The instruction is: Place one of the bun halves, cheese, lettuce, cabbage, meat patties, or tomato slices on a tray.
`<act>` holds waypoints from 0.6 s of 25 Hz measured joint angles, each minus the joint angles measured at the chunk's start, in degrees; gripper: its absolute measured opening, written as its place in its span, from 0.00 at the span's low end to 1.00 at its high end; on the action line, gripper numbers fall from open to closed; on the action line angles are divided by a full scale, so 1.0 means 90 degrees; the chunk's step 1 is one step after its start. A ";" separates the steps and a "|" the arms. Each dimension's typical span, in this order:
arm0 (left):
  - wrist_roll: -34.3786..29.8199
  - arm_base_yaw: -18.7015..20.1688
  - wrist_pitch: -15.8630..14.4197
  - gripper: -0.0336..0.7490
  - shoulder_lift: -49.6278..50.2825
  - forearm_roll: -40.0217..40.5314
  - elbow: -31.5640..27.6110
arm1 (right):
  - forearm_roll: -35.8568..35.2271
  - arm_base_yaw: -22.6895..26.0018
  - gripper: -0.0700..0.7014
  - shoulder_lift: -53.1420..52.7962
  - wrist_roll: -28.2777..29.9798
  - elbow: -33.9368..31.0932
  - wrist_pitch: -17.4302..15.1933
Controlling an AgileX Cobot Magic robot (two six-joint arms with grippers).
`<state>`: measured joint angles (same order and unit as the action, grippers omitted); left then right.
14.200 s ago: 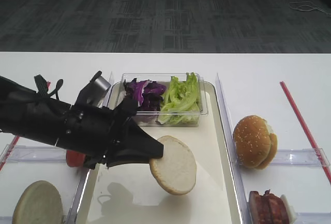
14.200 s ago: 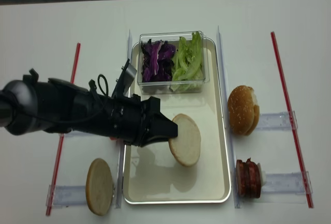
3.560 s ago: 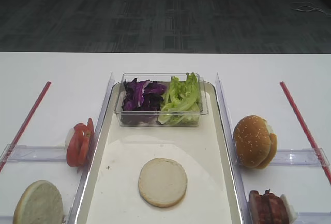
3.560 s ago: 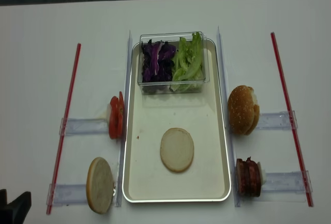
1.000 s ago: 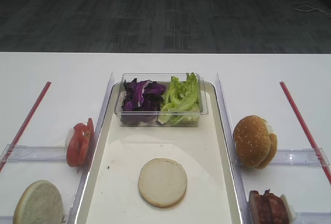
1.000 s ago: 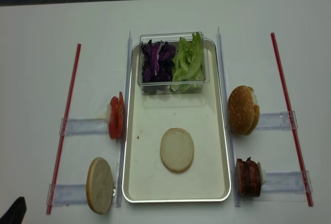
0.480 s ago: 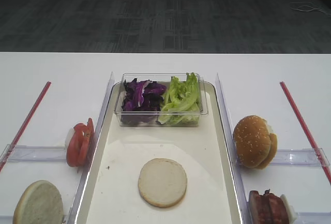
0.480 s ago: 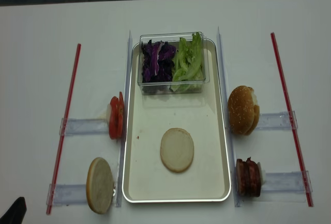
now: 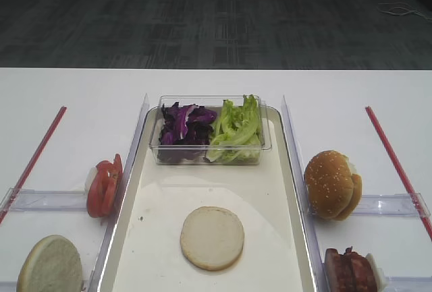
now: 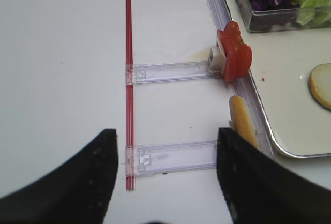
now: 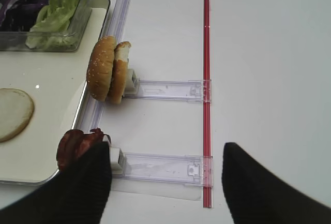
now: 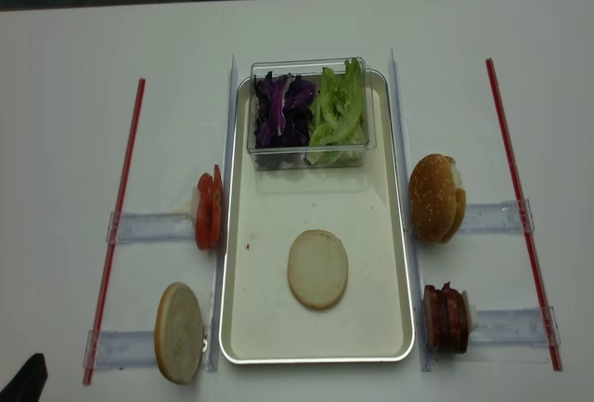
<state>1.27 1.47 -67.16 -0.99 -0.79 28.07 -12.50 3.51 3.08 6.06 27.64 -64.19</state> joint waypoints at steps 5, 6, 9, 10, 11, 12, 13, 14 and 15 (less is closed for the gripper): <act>0.0000 0.0000 0.0000 0.59 0.0000 0.0000 0.0000 | 0.0000 0.0000 0.70 0.0000 0.0000 0.0000 0.0000; 0.0000 0.0000 0.0000 0.59 0.0000 0.0000 0.0000 | 0.0000 0.0000 0.70 0.0000 0.0000 0.0000 0.0000; 0.0000 0.0000 0.0000 0.59 0.0000 0.0000 0.0000 | 0.0000 0.0000 0.70 0.0000 0.0000 0.0000 0.0000; 0.0000 0.0000 0.0000 0.59 0.0000 0.0000 0.0000 | 0.0000 0.0000 0.70 0.0000 0.0000 0.0000 0.0000; 0.0000 0.0000 0.0000 0.59 0.0000 0.0000 0.0000 | 0.0000 0.0000 0.70 0.0000 0.0000 0.0000 0.0000; 0.0000 0.0000 0.0000 0.59 0.0000 0.0000 0.0000 | 0.0000 0.0000 0.70 0.0000 0.0000 0.0000 0.0000; 0.0000 0.0000 0.0000 0.59 0.0000 0.0000 0.0000 | 0.0000 0.0000 0.70 0.0000 0.0000 0.0000 0.0000; 0.0000 0.0000 0.0000 0.59 0.0000 0.0000 0.0000 | 0.0000 0.0000 0.70 0.0000 0.0000 0.0000 0.0000; 0.0000 0.0000 0.0000 0.59 0.0000 0.0000 0.0000 | 0.0000 0.0000 0.70 0.0000 0.0000 0.0000 0.0000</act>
<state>1.27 1.47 -67.16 -0.99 -0.79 28.07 -12.50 3.51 3.08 6.06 27.64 -64.19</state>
